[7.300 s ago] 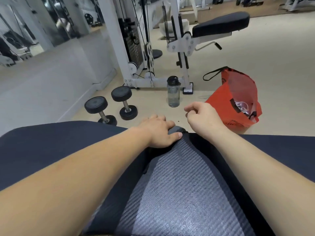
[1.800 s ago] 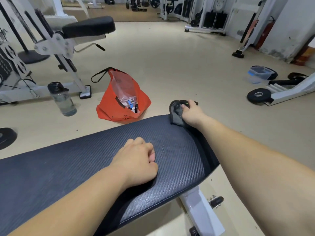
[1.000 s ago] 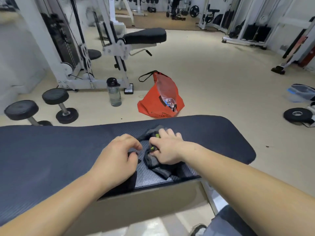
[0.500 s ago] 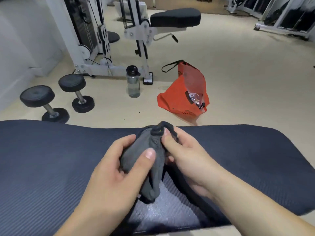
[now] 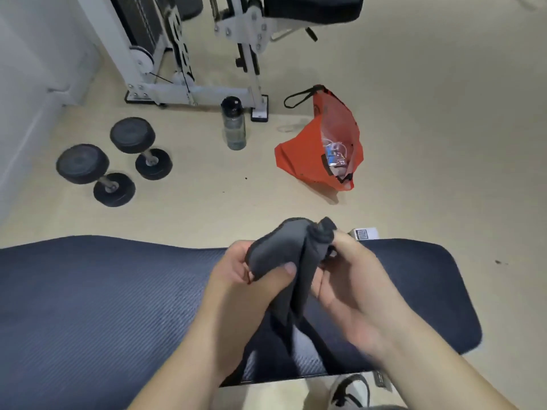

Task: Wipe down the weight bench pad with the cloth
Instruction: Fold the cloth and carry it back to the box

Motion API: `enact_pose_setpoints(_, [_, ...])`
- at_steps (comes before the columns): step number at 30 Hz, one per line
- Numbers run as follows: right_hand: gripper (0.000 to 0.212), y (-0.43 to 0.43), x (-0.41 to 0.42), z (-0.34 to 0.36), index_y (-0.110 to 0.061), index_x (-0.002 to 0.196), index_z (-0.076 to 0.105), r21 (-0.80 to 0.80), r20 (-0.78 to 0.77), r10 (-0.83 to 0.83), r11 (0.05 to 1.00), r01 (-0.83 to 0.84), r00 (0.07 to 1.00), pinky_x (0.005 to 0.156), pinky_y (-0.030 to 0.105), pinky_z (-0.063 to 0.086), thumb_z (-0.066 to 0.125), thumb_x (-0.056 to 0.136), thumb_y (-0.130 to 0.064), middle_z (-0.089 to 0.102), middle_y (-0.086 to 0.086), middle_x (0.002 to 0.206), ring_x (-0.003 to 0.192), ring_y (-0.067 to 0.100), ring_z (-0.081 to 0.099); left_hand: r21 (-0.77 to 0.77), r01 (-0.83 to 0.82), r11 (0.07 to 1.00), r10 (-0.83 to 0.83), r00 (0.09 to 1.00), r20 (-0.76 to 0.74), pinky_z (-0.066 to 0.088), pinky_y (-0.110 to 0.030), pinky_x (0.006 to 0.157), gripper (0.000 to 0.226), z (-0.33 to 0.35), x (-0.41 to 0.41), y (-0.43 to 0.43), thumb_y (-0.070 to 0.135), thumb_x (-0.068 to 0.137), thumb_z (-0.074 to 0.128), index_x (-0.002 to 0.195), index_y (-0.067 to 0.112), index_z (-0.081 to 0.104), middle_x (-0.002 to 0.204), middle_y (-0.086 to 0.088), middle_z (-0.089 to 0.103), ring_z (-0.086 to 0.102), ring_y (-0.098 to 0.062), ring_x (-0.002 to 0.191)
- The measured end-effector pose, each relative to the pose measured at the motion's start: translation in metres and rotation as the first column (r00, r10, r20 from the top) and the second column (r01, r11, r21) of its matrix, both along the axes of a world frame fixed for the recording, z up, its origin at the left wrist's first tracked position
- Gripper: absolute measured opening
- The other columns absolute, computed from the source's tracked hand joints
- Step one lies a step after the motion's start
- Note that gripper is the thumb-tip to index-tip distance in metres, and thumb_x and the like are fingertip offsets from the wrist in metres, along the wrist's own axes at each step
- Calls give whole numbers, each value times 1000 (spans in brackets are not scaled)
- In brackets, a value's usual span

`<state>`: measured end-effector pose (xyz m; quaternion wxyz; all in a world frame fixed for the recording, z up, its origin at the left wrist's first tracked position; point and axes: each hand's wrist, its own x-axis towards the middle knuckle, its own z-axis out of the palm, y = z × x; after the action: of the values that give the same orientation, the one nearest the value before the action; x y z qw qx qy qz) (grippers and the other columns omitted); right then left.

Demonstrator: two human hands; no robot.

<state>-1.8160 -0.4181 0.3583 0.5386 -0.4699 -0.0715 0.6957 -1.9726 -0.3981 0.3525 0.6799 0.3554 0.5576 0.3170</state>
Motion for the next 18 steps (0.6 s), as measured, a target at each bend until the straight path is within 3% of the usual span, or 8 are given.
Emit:
enact_pose_setpoints(2, [24, -2, 16, 59, -13, 121, 62, 16, -5, -51, 999, 51, 999, 83, 36, 60, 60, 100, -21, 73, 8, 98, 87, 18, 74, 55, 60, 997, -55, 993, -101, 52, -40, 75, 21, 67, 14, 0, 21, 79, 77, 96, 15, 66, 83, -4, 74, 69, -18, 78])
enact_pose_setpoints(5, [84, -15, 33, 154, -10, 150, 43, 8, 20, -24, 1000, 23, 1000, 116, 50, 41, 74, 87, -57, 64, 18, 141, 130, 30, 63, 102, 140, 985, -125, 982, -141, 49, -25, 67, 9, 173, 38, -5, 12, 87, 72, 92, 15, 66, 73, 1, 71, 63, -13, 69])
enact_pose_setpoints(8, [108, -38, 52, 245, -22, 151, 43, -7, 71, -49, 999, 49, 996, 114, 53, 43, 91, 62, -60, 67, 15, 139, 130, 30, 64, 95, 240, 966, -229, 967, -110, 52, -31, 72, 18, 274, 63, -22, 23, 83, 77, 94, 14, 66, 86, -14, 72, 68, -23, 76])
enact_pose_setpoints(11, [98, -62, 76, 320, -23, 147, 45, -19, 223, -113, 993, 120, 968, 108, 53, 50, 92, 64, -44, 73, 10, 130, 120, 26, 71, 41, 265, 963, -266, 963, 44, 55, -26, 70, 23, 346, 81, -37, 16, 90, 74, 104, 3, 61, 98, -27, 68, 68, -20, 82])
enact_pose_setpoints(13, [100, -76, 85, 353, -22, 152, 38, -46, 289, -168, 981, 189, 943, 110, 54, 49, 91, 70, -39, 71, 9, 133, 121, 26, 70, 43, 320, 947, -322, 943, 88, 55, -36, 82, 31, 377, 90, -47, 21, 89, 75, 110, 3, 61, 106, -29, 68, 69, -29, 93])
enact_pose_setpoints(15, [66, -85, 94, 375, -18, 144, 52, -40, 267, -299, 946, 321, 916, 103, 52, 55, 82, 86, -31, 75, 11, 126, 115, 29, 73, 31, 329, 944, -329, 932, 154, 51, -48, 91, 36, 397, 97, -55, 19, 83, 75, 112, 2, 61, 107, -30, 70, 68, -38, 98])
enact_pose_setpoints(16, [47, -89, 98, 384, -19, 139, 58, -65, 219, -376, 915, 398, 900, 100, 49, 57, 73, 95, -28, 76, 11, 123, 112, 28, 75, 13, 305, 952, -302, 932, 201, 52, -46, 88, 35, 405, 100, -59, 12, 81, 74, 111, 0, 62, 105, -27, 72, 69, -37, 94])
enact_pose_setpoints(18, [35, -100, 104, 401, -26, 138, 61, -108, 121, -521, 839, 533, 845, 100, 46, 56, 60, 103, -25, 76, 8, 124, 112, 26, 74, -54, 278, 959, -252, 924, 287, 58, -33, 71, 30, 412, 100, -66, -4, 81, 69, 111, -2, 63, 98, -19, 74, 70, -25, 81])
